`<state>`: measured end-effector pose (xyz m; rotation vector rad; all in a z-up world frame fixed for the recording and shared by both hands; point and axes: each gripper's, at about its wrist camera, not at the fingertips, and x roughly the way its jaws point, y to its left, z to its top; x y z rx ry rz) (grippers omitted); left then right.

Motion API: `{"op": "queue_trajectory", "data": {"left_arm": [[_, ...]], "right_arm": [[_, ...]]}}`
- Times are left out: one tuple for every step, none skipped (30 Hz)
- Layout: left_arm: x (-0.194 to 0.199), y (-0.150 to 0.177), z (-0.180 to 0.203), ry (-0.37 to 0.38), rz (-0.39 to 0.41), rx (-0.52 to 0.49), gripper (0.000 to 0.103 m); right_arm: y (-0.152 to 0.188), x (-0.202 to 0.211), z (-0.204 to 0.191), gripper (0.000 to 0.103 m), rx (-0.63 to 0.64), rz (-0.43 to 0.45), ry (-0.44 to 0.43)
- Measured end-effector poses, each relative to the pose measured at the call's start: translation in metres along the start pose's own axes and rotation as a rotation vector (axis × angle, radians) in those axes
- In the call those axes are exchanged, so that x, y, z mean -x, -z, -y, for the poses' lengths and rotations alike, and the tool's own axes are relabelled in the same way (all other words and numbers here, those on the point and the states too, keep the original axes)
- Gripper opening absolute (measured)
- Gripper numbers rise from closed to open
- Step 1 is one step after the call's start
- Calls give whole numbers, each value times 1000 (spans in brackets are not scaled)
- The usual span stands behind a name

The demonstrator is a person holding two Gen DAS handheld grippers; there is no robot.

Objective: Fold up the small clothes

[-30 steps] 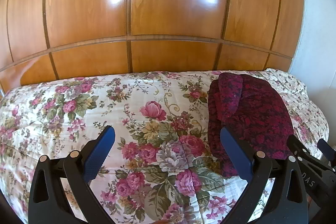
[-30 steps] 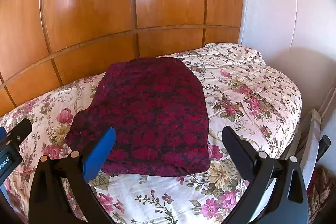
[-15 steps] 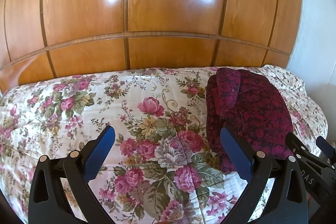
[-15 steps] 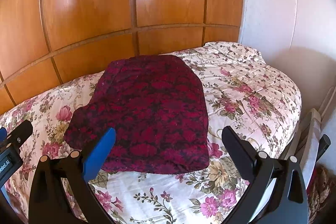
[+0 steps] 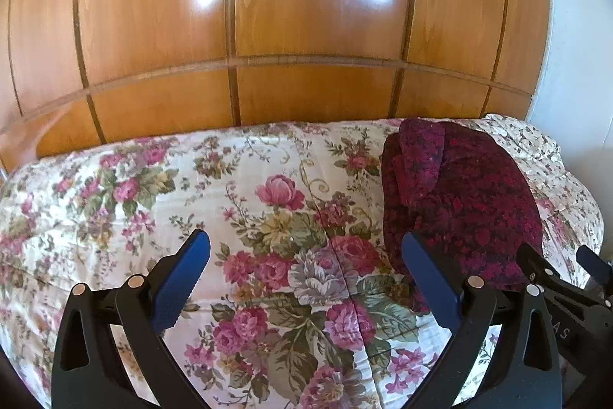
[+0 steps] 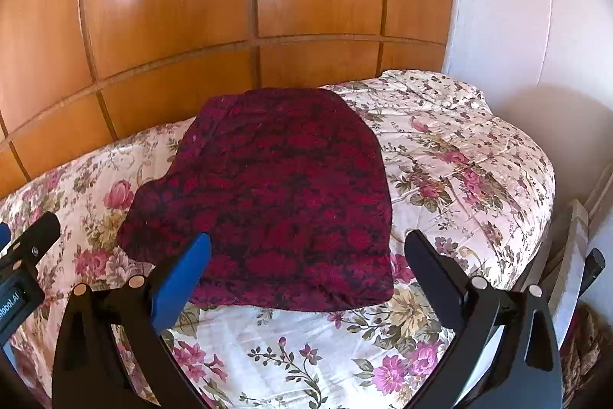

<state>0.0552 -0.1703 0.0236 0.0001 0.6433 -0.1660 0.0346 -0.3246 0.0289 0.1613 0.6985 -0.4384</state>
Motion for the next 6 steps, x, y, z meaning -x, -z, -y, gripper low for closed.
{"op": "queue_trajectory", "data": {"left_arm": [[-1, 0, -2, -6, -5, 12, 99], [-3, 1, -4, -4, -12, 22, 99], [-4, 1, -7, 7, -24, 32, 99], [-7, 2, -9, 18, -37, 39, 99], [-8, 3, -10, 15, -42, 43, 99], [-10, 4, -13, 17, -41, 42, 99]], "right_arm": [[0, 0, 0, 101, -1, 0, -3], [0, 0, 0, 101, -2, 1, -2], [0, -1, 1, 101, -5, -1, -3], [-1, -2, 2, 101, -8, -3, -4], [-1, -4, 3, 101, -10, -5, -3], [-2, -5, 5, 101, -8, -6, 1]]}}
